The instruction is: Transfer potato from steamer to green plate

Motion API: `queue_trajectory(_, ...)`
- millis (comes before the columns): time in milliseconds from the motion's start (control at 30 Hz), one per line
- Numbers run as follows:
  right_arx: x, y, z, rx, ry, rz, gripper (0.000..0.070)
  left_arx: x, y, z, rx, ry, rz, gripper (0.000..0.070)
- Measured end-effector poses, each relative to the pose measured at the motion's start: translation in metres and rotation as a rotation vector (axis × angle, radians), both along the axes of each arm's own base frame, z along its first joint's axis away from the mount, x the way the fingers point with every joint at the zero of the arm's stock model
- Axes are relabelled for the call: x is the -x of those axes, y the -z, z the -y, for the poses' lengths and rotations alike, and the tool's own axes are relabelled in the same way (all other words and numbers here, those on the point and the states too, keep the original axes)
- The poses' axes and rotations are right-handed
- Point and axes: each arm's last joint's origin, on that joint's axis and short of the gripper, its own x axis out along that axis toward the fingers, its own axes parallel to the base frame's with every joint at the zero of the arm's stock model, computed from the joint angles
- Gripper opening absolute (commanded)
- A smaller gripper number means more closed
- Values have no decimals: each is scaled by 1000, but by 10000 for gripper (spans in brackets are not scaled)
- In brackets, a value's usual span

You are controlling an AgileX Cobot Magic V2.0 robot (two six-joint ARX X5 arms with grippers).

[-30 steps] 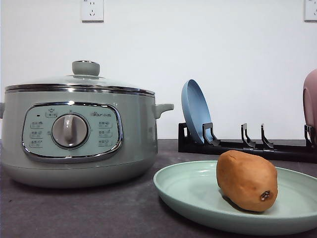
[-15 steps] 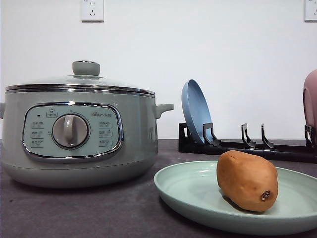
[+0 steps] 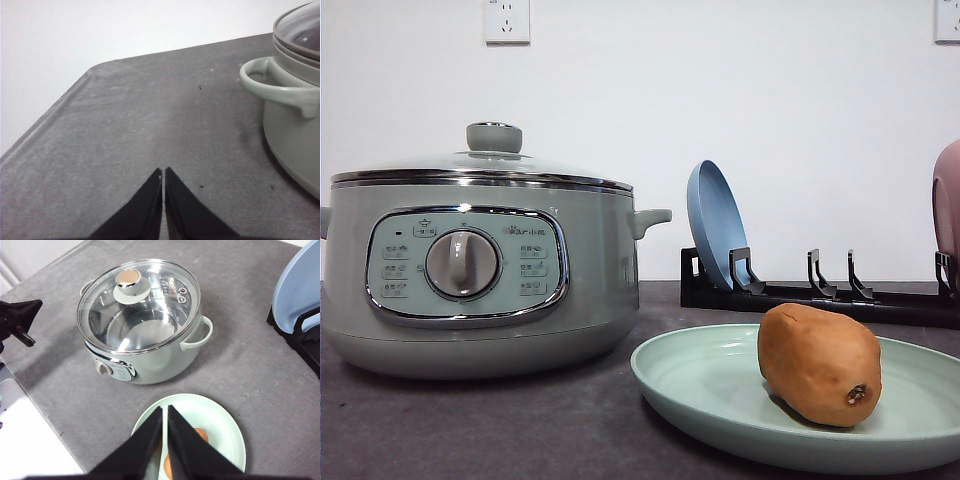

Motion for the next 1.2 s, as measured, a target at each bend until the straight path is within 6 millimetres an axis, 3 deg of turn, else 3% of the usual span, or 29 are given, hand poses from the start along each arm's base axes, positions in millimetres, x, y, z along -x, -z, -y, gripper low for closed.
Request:
queue_trajectory(633, 0, 0, 1, 2, 4, 4, 4, 0, 0, 0, 0, 0, 0, 0)
queue_trajectory(767, 4, -6, 14, -2, 74, 94, 4, 0, 0, 0, 0, 0, 0, 0)
queue_trajectory(900, 22, -11, 37, -63, 190, 241, 4, 0, 0, 0, 0, 0, 0, 0)
queue_trajectory(1033, 43, 2, 54, -84, 319, 381, 4, 0, 0, 0, 0, 0, 0, 0)
queue_trajectory(1200, 54, 34, 62, -79, 411, 559, 4, 0, 0, 0, 0, 0, 0, 0)
